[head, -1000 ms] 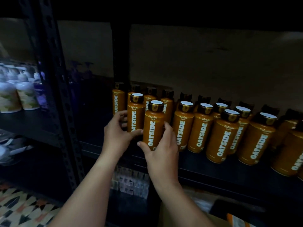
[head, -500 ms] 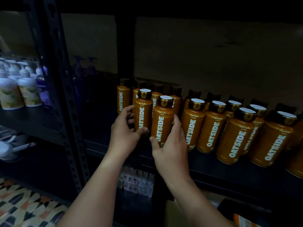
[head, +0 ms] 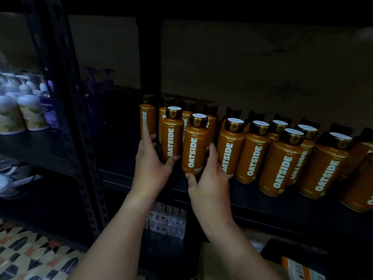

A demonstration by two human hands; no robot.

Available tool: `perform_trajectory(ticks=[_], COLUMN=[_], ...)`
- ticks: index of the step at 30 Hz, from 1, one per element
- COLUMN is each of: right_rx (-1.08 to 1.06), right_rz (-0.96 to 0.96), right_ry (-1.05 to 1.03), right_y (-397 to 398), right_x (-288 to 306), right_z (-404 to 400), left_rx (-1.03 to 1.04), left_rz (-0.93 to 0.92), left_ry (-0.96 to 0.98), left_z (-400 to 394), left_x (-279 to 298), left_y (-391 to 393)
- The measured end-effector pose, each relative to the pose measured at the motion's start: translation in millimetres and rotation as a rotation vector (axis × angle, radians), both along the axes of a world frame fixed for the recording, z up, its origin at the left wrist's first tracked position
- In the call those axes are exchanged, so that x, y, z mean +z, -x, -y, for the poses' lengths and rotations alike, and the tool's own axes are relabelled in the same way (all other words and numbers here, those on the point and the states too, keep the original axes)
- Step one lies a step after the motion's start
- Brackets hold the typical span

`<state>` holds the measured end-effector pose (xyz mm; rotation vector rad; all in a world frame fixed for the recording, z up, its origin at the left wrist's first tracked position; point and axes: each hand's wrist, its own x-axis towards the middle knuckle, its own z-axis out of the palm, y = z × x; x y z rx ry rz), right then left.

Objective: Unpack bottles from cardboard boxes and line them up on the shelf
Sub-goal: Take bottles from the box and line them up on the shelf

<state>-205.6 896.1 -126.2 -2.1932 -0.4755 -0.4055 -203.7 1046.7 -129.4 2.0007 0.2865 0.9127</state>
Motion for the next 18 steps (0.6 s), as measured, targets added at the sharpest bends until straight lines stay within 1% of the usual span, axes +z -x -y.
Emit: perform_trajectory(ticks=[3, 6, 9, 11, 12, 14, 16, 18], right_rx=[-0.01, -0.004, -0.006, -0.016, -0.014, -0.009, -0.005, -0.034], right_rz=[0.054, 0.125, 0.271, 0.39, 0.442, 0.491, 0.432, 0.296], right_ry=[0.06, 0.054, 0.095, 0.114, 0.124, 0.156, 0.207, 0.267], right_y=[11, 25, 36, 41, 43, 46, 48, 50], right_x=[-5, -11, -26, -40, -49, -72, -102, -142], right_z=[16, 40, 73, 97, 110, 134, 158, 180], left_rx=[0.023, 0.042, 0.019, -0.041, -0.088, -0.197, -0.288, -0.318], left_rz=[0.041, 0.156, 0.279, 0.327, 0.312, 0.206, 0.008, -0.246], left_ry=[-0.11, -0.25, -0.397, -0.499, -0.539, -0.583, -0.635, -0.691], left_z=[8, 21, 44, 65, 76, 98, 116, 127], left_x=[-8, -19, -31, -45, -57, -88, -126, -170], left_y=[13, 29, 46, 56, 60, 69, 76, 79])
